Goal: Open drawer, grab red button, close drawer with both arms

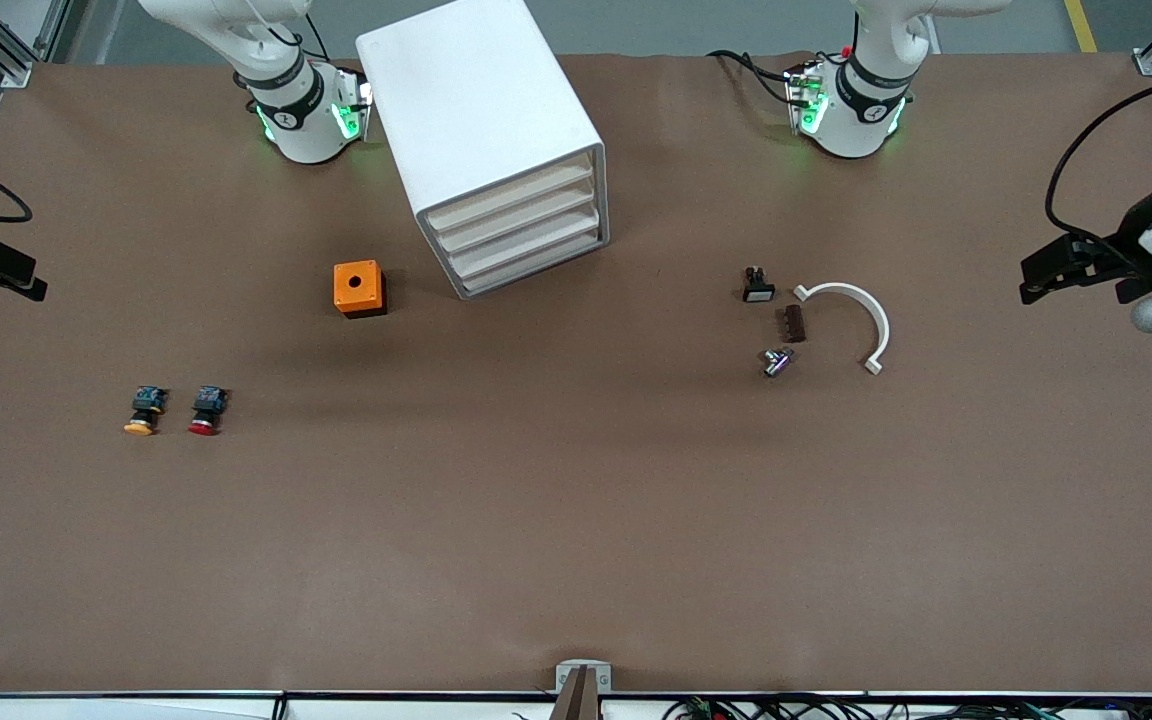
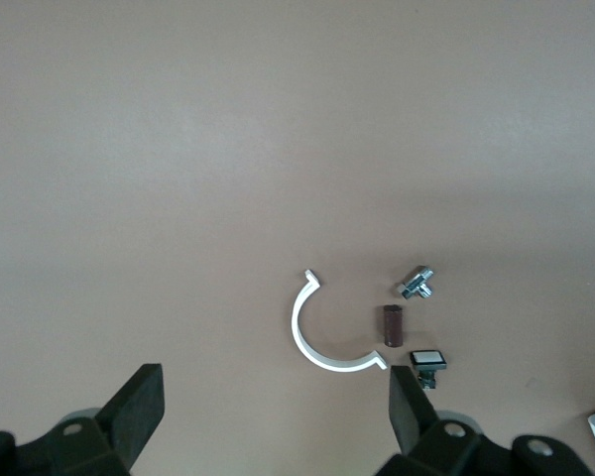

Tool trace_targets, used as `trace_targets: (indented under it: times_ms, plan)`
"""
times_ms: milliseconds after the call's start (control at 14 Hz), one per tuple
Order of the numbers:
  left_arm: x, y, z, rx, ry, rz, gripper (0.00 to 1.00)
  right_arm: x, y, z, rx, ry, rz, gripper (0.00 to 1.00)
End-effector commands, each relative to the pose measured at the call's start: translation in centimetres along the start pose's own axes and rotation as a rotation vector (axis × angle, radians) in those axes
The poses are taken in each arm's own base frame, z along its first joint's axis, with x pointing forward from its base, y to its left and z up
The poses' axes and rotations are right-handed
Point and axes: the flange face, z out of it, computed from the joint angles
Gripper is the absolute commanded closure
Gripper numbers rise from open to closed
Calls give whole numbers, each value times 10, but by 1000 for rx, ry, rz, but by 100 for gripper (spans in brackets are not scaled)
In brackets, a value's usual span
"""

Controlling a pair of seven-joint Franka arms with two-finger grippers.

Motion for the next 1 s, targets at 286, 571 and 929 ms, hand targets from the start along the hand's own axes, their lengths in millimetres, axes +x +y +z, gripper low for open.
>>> trace_targets:
  times_ms: [286,571,929]
  plan:
    - [-9,-11,-15,-7,54,18,0,2,1,-13,9,17,1,0]
    - [-7,12,-15,-8,54,16,0,2,-1,-15,9,20,-2,0]
    - [-10,12,-23,-7,67,-27,0,2,0,-15,8,22,-1,0]
